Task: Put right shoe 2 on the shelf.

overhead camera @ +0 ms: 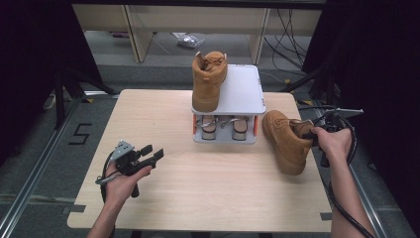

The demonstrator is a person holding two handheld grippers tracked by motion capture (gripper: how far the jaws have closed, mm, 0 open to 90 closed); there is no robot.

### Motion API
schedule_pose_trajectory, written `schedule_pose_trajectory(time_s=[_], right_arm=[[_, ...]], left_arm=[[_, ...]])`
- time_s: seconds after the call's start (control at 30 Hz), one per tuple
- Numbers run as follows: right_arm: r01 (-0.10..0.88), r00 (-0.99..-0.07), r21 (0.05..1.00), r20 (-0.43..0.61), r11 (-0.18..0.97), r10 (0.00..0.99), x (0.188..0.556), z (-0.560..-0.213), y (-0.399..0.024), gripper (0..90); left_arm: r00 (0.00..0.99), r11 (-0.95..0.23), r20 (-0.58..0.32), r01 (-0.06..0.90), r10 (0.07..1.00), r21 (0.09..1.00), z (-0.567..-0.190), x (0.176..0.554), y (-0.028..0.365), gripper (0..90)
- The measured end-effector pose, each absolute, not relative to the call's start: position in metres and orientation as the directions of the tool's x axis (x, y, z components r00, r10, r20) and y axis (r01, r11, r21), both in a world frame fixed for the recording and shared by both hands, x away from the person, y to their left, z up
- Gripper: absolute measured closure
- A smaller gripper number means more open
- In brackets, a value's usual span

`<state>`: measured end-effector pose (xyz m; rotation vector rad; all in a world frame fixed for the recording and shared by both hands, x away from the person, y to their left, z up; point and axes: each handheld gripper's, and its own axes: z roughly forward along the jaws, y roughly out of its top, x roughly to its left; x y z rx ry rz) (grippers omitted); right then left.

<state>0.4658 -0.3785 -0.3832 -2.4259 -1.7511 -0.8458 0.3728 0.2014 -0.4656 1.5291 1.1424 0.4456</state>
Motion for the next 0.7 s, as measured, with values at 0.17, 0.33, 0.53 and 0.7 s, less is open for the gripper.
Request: schedule_pose_trajectory(time_s=[0.17, 0.33, 0.53, 0.7], right_arm=[[0.877, 0.184, 0.327, 0.45, -0.353, 0.874, 0.463, -0.379, -0.383, 82.7], [0.861, 0.185, 0.349, 0.461, -0.369, 0.868, 0.462, -0.369, -0.384, 82.6], [0.846, 0.202, 0.355, 0.477, -0.398, 0.855, 0.462, -0.359, -0.384, 82.6], [0.838, 0.204, 0.355, 0.499, -0.414, 0.842, 0.463, -0.355, -0.384, 82.6]], left_arm=[[0.454, 0.091, -0.297, 0.423, 0.84, 0.902, -0.466, 0.372, 0.202, 44.9], [0.454, 0.09, -0.295, 0.42, 0.841, 0.903, -0.465, 0.372, 0.203, 45.0], [0.451, 0.092, -0.297, 0.423, 0.841, 0.902, -0.466, 0.373, 0.204, 45.0], [0.448, 0.099, -0.303, 0.422, 0.841, 0.901, -0.466, 0.373, 0.205, 45.0]])
